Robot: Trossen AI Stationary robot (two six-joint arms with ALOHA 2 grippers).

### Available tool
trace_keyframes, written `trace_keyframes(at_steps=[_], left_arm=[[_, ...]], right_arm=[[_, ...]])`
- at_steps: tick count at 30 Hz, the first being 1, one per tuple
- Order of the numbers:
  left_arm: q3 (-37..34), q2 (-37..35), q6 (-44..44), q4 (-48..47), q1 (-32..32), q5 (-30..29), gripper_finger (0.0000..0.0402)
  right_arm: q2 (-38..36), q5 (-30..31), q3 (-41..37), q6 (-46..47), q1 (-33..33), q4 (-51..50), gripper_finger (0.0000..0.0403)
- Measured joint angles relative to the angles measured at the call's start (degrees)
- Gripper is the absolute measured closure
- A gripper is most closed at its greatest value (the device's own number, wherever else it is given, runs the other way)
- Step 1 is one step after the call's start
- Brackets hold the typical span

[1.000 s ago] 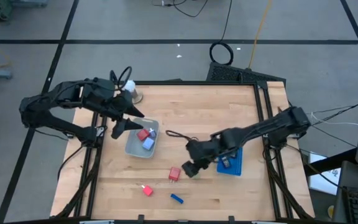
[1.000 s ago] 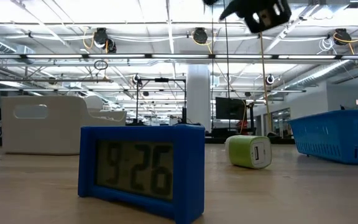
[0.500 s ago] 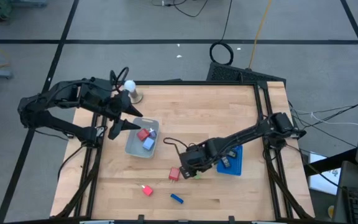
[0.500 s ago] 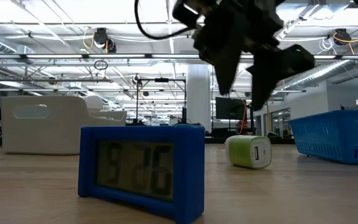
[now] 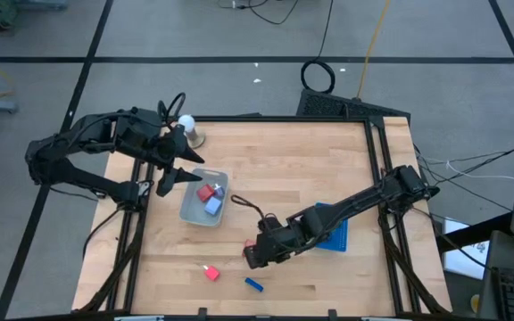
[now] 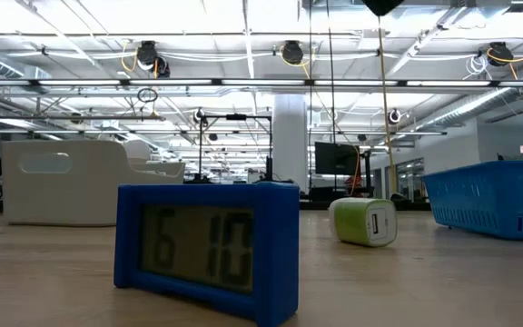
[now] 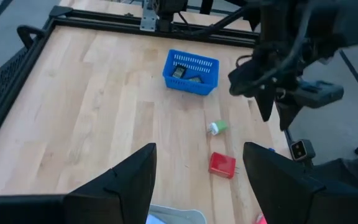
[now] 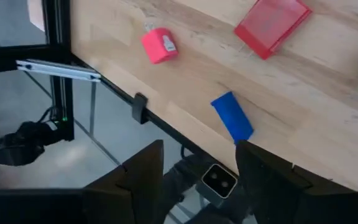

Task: Pick & Place Office items
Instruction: Put the green charger adapter into the gray bin

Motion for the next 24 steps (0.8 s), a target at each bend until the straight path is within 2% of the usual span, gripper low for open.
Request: trace_keyframes(at_steps=[4, 9, 14, 19, 21, 24], left_arm=[[0.0, 0.0, -1.76, 0.02, 0.0, -1.35, 0.0158], [0.0, 0.0, -2.66, 0.33, 0.07, -4.07, 0.0158], [0.0, 0.0, -4.41, 0.77, 0.02, -3.99, 0.0158], [0.0, 0.0, -5.69, 2.43, 0.02, -4.02, 0.0158], [0.0, 0.0, -5.87, 2.82, 0.02, -4.0, 0.0158], [0.0, 0.0, -5.92, 2.99, 0.02, -4.0, 0.0158]], right_arm=[[0.05, -2.84, -0.02, -3.0, -0.98, -2.38, 0.0213], [0.05, -3.45, -0.07, -11.58, -1.98, -1.33, 0.0213], [0.05, -12.86, -0.07, -20.31, -3.42, 4.05, 0.0213], [0.05, -16.07, -0.07, -25.52, -4.51, 9.55, 0.0213], [0.05, -14.96, -0.07, -23.5, -4.73, 10.02, 0.0213], [0.05, -9.01, -0.07, -16.34, -4.29, 6.61, 0.0213]])
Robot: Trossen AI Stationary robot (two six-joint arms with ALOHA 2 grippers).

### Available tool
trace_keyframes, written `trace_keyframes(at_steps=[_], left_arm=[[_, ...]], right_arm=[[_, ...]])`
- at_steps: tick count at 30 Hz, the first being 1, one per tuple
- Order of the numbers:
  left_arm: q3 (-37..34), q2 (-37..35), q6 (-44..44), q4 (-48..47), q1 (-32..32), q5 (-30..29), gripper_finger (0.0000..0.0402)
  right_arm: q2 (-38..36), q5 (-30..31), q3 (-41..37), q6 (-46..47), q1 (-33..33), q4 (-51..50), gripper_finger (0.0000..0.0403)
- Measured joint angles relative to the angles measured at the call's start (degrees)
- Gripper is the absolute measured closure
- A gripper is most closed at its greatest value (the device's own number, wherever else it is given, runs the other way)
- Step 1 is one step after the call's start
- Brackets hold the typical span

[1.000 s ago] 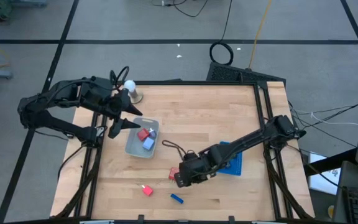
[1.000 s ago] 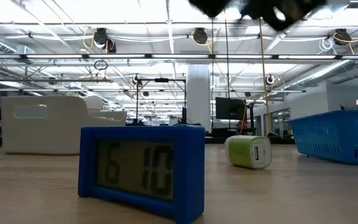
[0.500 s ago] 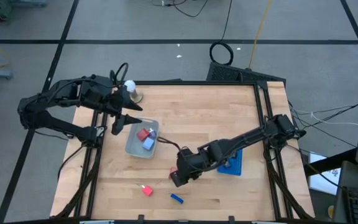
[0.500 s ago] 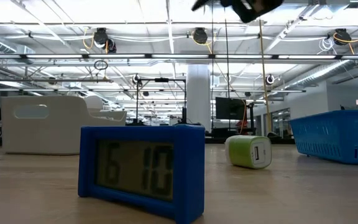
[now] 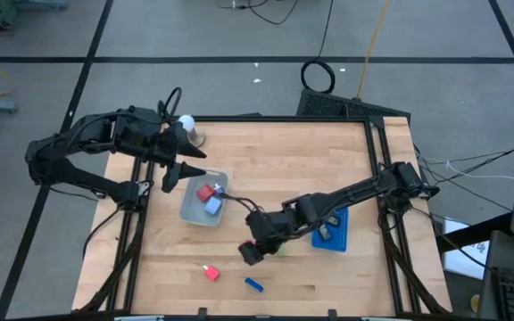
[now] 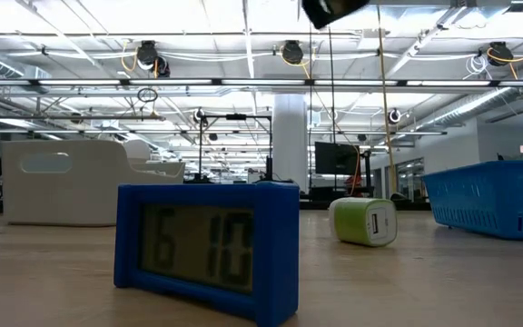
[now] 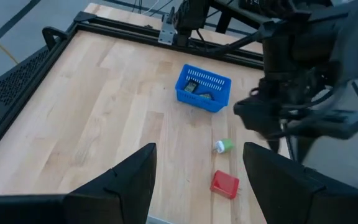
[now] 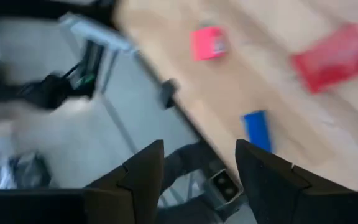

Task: Pick & Place Office items
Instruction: Put the green charger adapter into the gray bin

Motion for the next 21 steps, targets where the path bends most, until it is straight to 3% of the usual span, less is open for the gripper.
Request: trace_keyframes(at_steps=[7, 15, 21], left_arm=[[0.0, 0.0, 0.03, 0.02, 0.0, -0.02, 0.0158], [0.0, 0.0, 2.94, 0.13, 0.02, -9.4, 0.0158], [0.01, 1.07, 2.85, 0.11, 0.0, -9.55, 0.0158]], right_arm=[[0.36, 1.33, -0.04, 2.46, 1.84, -16.86, 0.0214], [0.9, 2.14, -0.02, 0.35, 2.4, -17.25, 0.0238], [0.9, 6.16, -0.04, 1.0, 2.01, -18.51, 0.026]])
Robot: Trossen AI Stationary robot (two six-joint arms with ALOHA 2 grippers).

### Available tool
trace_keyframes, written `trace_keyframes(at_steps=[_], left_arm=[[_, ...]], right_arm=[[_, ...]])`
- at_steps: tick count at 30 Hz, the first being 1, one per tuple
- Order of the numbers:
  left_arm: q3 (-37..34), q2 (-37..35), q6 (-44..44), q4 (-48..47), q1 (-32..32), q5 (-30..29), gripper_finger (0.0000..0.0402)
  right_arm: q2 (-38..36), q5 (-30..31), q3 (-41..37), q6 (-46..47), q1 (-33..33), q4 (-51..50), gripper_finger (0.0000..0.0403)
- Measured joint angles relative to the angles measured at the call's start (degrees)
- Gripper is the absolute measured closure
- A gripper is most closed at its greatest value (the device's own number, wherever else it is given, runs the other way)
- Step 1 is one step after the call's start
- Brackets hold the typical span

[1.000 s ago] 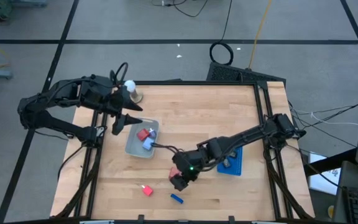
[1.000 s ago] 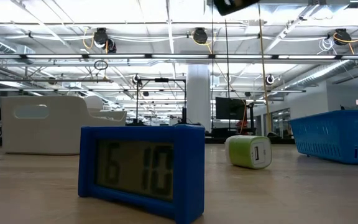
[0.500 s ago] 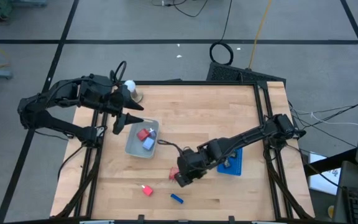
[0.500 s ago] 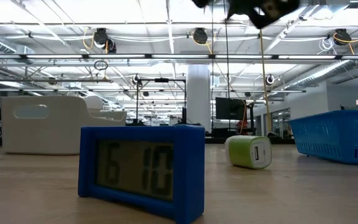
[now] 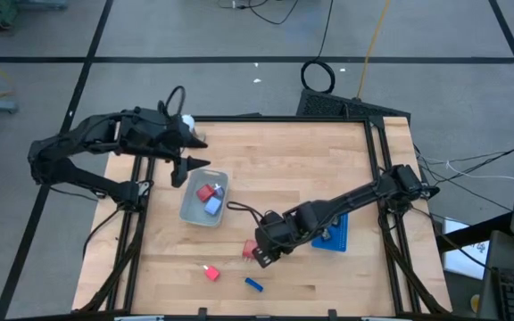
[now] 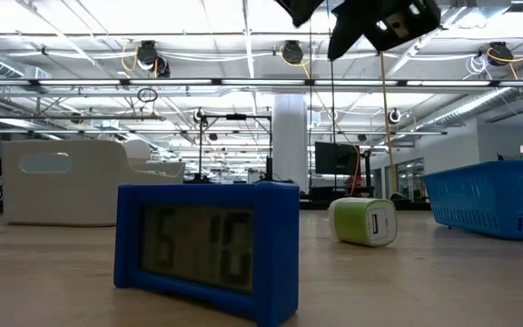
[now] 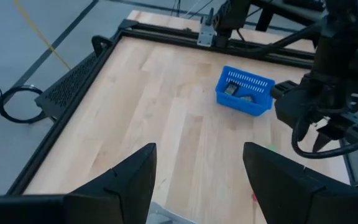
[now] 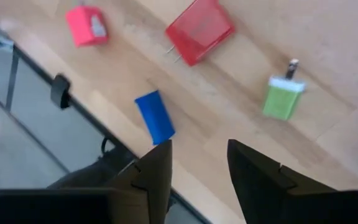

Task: Pick & Place Office items
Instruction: Put the green charger adapter into the gray bin

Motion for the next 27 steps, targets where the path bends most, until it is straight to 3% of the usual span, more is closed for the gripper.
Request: trace_keyframes(at_steps=[16, 19, 24, 27], left_arm=[[-0.03, 1.53, -0.02, 0.19, 0.0, 0.02, 0.0158], [0.05, 1.68, -0.04, 0.52, 0.0, 0.0, 0.0158], [-0.03, 2.01, -0.04, 0.47, 0.0, 0.02, 0.0158], [0.03, 2.05, -0.07, 0.5, 0.0, 0.02, 0.0158]], right_arm=[[0.05, 4.75, 0.81, 2.06, 0.01, 3.0, 0.0304], [4.06, 4.63, 7.26, 3.22, 1.06, 1.1, 0.0313], [12.26, 6.41, 20.06, 0.6, 1.51, -16.45, 0.0325], [13.98, 5.77, 22.82, -0.62, 1.39, -19.76, 0.0329]])
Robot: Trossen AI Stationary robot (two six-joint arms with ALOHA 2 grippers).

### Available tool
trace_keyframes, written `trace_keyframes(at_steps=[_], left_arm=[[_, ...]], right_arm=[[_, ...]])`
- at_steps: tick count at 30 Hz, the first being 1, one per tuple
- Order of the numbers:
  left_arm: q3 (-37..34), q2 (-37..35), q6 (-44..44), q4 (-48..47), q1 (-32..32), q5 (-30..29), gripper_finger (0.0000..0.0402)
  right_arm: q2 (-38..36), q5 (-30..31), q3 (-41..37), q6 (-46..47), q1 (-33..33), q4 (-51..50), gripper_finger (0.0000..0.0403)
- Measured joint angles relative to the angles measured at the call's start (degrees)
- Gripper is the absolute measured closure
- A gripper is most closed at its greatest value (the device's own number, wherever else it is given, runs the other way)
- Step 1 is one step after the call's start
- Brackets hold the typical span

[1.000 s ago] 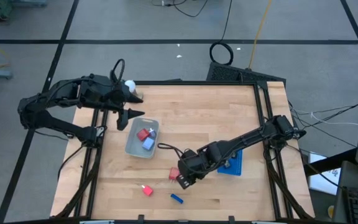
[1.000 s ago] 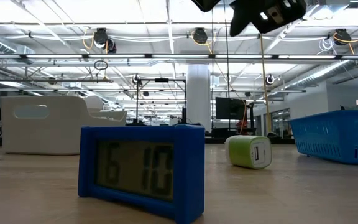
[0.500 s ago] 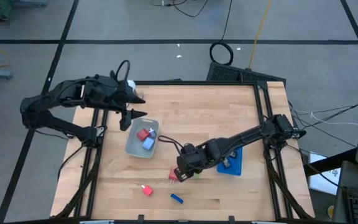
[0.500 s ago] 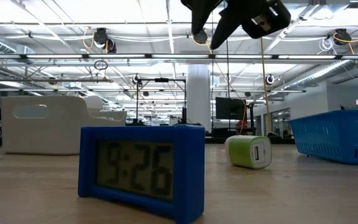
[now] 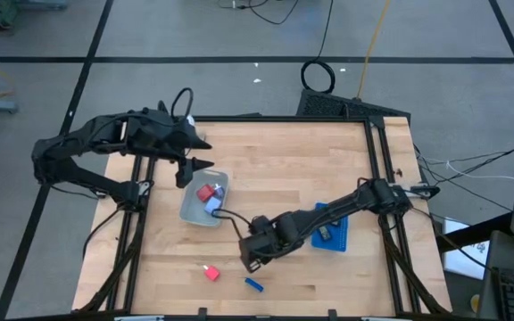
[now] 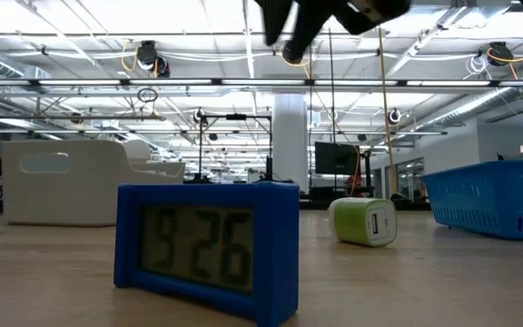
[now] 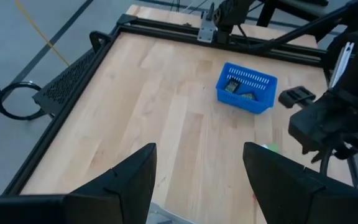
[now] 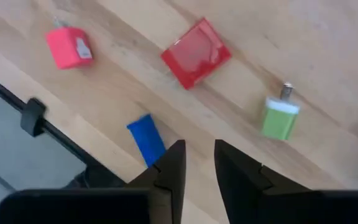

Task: Pick & Place Office items
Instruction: Put the green charger adapter into the gray bin

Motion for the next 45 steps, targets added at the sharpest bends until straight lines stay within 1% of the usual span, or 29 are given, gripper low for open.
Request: trace_keyframes(at_steps=[2, 5, 9, 14, 18, 24, 27, 30, 34, 40, 45], left_arm=[[-0.02, 0.25, 0.0, 0.02, 0.0, 0.02, 0.0158], [-0.04, 0.08, 0.0, 0.16, 0.0, 0.02, 0.0158], [-0.04, 0.13, 0.0, 0.17, 0.0, 0.0, 0.0158], [-0.04, 0.09, 0.0, 0.4, 0.0, 0.02, 0.0158], [-0.03, 0.11, 0.0, 0.41, 0.0, 0.02, 0.0158], [-0.03, 0.11, 0.0, 0.39, 0.0, 0.02, 0.0158], [-0.04, 0.09, 0.0, 0.39, 0.0, 0.02, 0.0158], [-0.04, 0.09, 0.0, 0.39, 0.0, 0.02, 0.0158], [-0.04, 0.09, 0.0, 0.37, 0.0, 0.02, 0.0158], [-0.04, 0.11, 0.01, 0.37, 0.0, 0.02, 0.0158], [-0.04, 0.1, 0.02, 0.37, 0.0, 0.02, 0.0158]], right_arm=[[0.23, -1.36, -0.04, -0.09, -0.04, -1.5, 0.033], [0.29, -1.8, -0.71, 0.39, -0.23, -1.88, 0.0329], [0.38, -4.22, -2.78, -2.9, -0.66, -2.39, 0.0329], [0.29, -4.11, -6.27, -5.84, -0.36, 1.05, 0.033], [0.33, -4.0, -9.1, -4.43, -0.38, 4.19, 0.033], [0.29, -1.27, -10.78, -2.04, -0.51, 2.97, 0.0315], [0.27, 0.5, -10.78, -0.66, -0.56, 2.04, 0.0299], [0.27, 0.37, -10.82, -0.48, -0.65, 1.52, 0.0278], [0.27, 0.37, -11.54, -0.89, -0.79, 1.38, 0.024], [0.27, 0.37, -14.61, 1.24, -1.03, 2.14, 0.0177], [0.27, 0.2, -17.11, 1.36, -1.07, 4.89, 0.0142]])
